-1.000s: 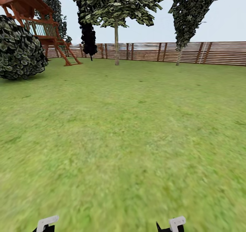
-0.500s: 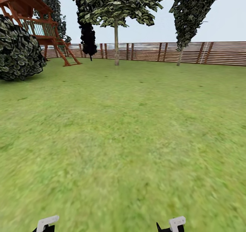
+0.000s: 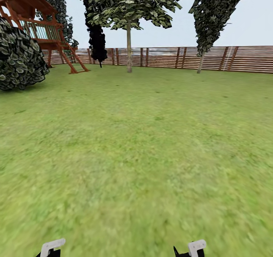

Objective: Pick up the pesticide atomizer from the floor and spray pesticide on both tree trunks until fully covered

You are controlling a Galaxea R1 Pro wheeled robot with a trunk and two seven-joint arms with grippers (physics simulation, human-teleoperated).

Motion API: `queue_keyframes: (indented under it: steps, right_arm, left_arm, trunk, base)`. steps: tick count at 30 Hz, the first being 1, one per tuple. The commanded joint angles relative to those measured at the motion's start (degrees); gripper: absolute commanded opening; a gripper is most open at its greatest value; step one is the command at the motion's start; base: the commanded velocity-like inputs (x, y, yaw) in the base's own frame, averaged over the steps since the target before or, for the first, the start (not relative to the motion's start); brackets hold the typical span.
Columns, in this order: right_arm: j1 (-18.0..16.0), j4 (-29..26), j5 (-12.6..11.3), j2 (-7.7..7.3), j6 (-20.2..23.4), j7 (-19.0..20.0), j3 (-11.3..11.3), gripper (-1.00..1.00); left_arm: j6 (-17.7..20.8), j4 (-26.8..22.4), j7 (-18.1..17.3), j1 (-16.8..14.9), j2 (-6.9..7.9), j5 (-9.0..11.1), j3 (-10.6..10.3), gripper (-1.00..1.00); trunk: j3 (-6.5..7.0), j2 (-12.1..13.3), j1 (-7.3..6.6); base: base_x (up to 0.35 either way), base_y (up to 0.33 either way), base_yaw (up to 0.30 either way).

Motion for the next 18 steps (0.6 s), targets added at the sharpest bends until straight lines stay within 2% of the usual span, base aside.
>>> queue_keyframes:
  steps: [1,18]
  right_arm:
    - [0.0,0.0,0.0,-0.01,0.0,0.0,0.0,1.00]
    - [0.0,0.0,0.0,0.03,0.0,0.0,0.0,1.00]
  left_arm:
    - [0.0,0.0,0.0,0.0,0.01,0.1,0.0,-1.00]
    - [0.0,0.0,-0.7,0.0,0.02,0.0,0.0,-1.00]
  trunk:
    - [0.00,0.0,0.00]
    - [0.00,0.0,0.00]
  base:
    - [0.339,0.000,0.000]
    - [0.339,0.000,0.000]
